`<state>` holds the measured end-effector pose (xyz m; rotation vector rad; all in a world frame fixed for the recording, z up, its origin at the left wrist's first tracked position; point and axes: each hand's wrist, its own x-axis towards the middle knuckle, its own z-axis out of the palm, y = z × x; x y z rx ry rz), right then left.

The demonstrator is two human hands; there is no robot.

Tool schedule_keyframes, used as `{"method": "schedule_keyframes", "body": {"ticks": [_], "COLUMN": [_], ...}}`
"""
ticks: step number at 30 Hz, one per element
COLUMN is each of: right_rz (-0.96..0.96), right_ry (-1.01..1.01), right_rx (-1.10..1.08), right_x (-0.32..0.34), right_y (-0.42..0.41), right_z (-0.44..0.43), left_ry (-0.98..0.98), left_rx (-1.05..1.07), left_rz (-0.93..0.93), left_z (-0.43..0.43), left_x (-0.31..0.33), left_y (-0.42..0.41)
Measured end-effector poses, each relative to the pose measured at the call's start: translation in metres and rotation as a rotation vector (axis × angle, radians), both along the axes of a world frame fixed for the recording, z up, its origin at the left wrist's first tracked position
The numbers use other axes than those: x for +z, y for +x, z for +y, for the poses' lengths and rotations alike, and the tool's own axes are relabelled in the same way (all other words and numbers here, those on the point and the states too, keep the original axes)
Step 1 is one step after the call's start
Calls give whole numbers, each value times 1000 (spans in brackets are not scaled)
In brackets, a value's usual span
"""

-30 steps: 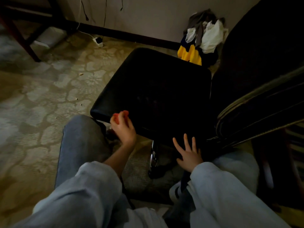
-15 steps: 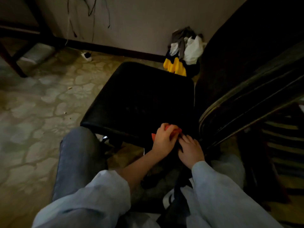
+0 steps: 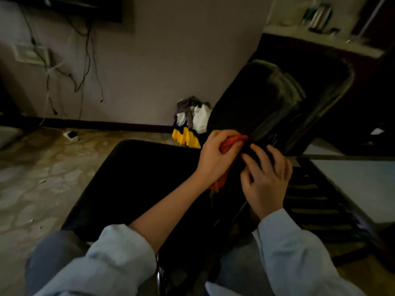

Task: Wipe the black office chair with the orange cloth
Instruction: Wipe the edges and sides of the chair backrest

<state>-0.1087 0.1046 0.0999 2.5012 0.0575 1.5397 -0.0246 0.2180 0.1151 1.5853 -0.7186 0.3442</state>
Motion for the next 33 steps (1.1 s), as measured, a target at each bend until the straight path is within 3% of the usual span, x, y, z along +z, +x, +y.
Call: {"method": "schedule_keyframes", "body": {"ticks": [5, 9, 14, 20, 24, 28, 33], "right_rz": [-35, -37, 42, 1, -106, -41, -22], "right_ry": [-12, 69, 301, 386, 507, 653, 682], "right_rx": [-131, -175, -67, 16, 98, 157, 220], "right_x": [23, 18, 17, 17, 25, 32, 31], "right_y": [4, 7, 17, 17, 13, 8, 9], "right_z": [-28, -29, -14, -12, -12, -13, -12], "left_ry": [151, 81, 25, 219, 45, 96, 197], "left_rx": [22, -88, -137, -94, -109, -87, -16], "left_rz": [-136, -125, -100, -131, -148, -285, -437], "left_z": [-32, -38, -31, -6, -17, -32, -25], "left_x": [50, 38, 21, 9, 43, 61, 42], "left_y": [10, 18, 19, 22, 14, 10, 12]}}
